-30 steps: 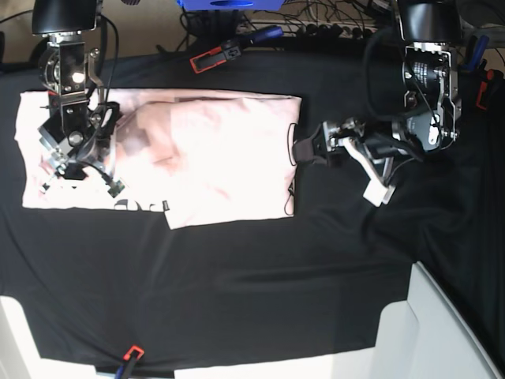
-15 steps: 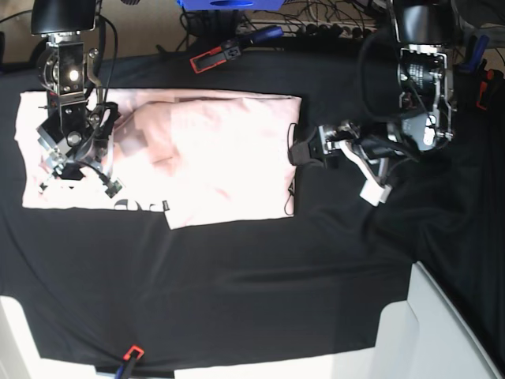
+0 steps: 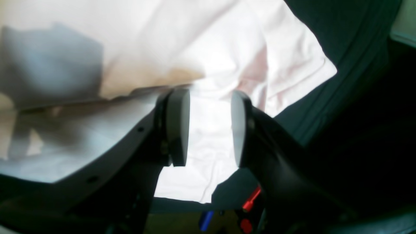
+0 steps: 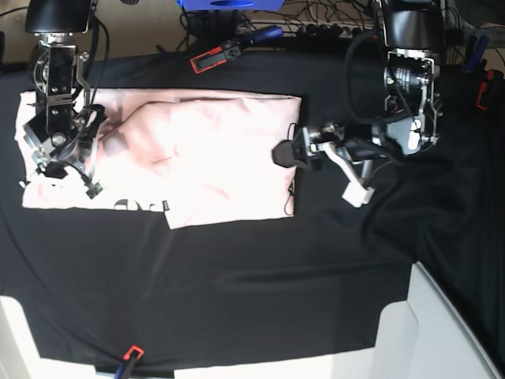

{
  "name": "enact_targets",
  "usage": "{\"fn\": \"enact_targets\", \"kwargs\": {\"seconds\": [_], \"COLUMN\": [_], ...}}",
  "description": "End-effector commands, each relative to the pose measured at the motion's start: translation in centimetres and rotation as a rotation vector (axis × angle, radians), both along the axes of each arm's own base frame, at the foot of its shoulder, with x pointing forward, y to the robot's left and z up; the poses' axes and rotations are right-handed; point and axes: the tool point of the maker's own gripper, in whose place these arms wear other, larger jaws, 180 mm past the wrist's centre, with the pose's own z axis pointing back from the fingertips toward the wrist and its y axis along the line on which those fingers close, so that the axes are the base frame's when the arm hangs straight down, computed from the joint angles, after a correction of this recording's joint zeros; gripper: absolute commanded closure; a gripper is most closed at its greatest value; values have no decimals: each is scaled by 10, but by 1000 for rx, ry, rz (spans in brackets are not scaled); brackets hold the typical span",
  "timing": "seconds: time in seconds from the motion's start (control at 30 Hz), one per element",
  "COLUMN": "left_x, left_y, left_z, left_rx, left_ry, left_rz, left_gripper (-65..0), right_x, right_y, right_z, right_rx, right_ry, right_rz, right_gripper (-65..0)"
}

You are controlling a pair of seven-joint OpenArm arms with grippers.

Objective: Fold the T-shirt properly
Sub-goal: 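Hold the shirt edges with both grippers and pull them apart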

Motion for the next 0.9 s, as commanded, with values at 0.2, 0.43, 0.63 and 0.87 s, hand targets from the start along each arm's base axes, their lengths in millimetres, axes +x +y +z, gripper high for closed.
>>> {"fn": "enact_targets", "kwargs": {"seconds": [0.2, 0.43, 0.63, 0.87], "left_x": [12, 9, 21, 21], "left_y": [-14, -7, 0, 9], "left_z": [2, -8, 19, 18], "left_rx": [-51, -50, -20, 6], "left_ry": [-27, 1, -97, -101], "left_rz": [25, 49, 26, 25], "left_gripper": [-648, -648, -648, -648], "right_x": [8, 8, 8, 3], "right_y": [-3, -3, -3, -3], "right_z": [8, 8, 8, 6], "right_rx": [-10, -10, -11, -10], "right_ry": [-32, -31, -30, -21], "right_rz": [1, 1, 0, 1], "right_gripper": [-205, -205, -205, -205]}}
